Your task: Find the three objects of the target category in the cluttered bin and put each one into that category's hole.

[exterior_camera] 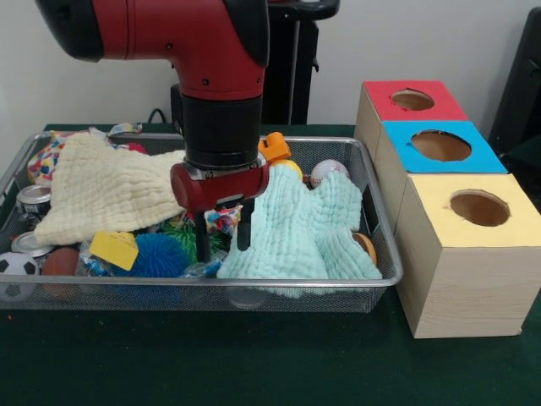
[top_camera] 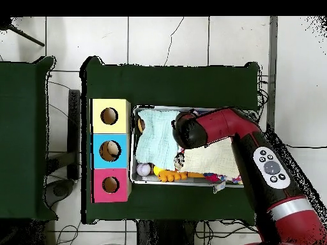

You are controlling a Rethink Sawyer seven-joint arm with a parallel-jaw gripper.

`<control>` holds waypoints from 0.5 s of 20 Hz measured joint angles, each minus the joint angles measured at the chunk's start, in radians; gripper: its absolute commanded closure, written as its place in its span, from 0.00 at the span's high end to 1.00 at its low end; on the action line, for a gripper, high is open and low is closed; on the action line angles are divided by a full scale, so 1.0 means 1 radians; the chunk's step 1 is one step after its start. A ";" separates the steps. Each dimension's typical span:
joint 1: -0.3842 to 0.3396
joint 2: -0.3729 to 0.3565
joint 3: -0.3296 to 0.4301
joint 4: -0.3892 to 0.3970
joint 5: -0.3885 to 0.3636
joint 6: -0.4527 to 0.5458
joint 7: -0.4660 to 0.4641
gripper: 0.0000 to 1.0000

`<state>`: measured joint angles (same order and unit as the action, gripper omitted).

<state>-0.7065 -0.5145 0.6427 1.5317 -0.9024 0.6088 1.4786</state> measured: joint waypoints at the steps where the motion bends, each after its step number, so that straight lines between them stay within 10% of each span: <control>1: 0.000 0.002 -0.003 0.005 -0.008 -0.014 0.000 1.00; 10: -0.006 -0.014 -0.009 0.067 -0.022 -0.045 0.000 1.00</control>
<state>-0.7128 -0.5288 0.6342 1.5992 -0.9243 0.5638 1.4786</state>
